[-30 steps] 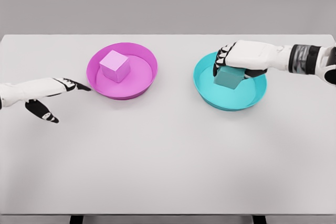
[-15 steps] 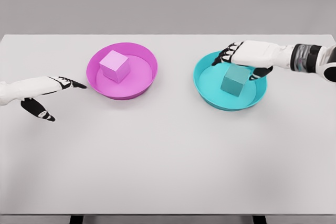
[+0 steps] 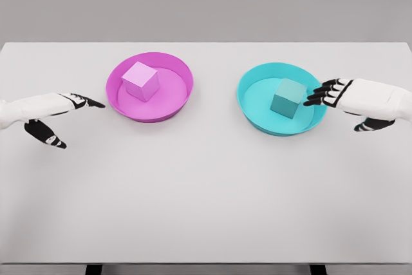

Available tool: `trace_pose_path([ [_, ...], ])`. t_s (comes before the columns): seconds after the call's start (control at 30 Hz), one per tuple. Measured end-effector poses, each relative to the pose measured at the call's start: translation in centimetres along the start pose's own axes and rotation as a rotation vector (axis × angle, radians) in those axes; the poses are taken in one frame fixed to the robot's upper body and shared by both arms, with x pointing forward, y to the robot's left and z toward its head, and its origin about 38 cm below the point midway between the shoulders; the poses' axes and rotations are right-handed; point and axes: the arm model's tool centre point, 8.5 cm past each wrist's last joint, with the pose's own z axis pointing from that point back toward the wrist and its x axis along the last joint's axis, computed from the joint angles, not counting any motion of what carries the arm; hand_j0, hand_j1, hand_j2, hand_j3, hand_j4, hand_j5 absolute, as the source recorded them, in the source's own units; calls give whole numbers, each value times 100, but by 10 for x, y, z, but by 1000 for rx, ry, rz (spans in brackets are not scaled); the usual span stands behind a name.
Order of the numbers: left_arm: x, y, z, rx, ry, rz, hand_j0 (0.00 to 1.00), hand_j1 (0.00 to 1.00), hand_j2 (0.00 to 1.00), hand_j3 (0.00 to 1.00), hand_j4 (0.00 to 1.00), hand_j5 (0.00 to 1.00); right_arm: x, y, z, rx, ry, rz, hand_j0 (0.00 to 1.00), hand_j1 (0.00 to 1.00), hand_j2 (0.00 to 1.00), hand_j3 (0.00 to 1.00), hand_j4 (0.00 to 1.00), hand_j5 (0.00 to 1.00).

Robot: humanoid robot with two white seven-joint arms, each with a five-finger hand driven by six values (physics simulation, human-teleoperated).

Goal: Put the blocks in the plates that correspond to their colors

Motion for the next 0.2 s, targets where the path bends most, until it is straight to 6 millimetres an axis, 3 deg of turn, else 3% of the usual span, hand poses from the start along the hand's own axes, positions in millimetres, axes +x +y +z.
trace_pose_path([
  [0.2, 0, 0, 0, 0, 0, 1, 100, 100, 100, 100, 100, 100, 1, -3, 4, -2, 1, 11, 100, 100, 100, 100, 100, 100],
])
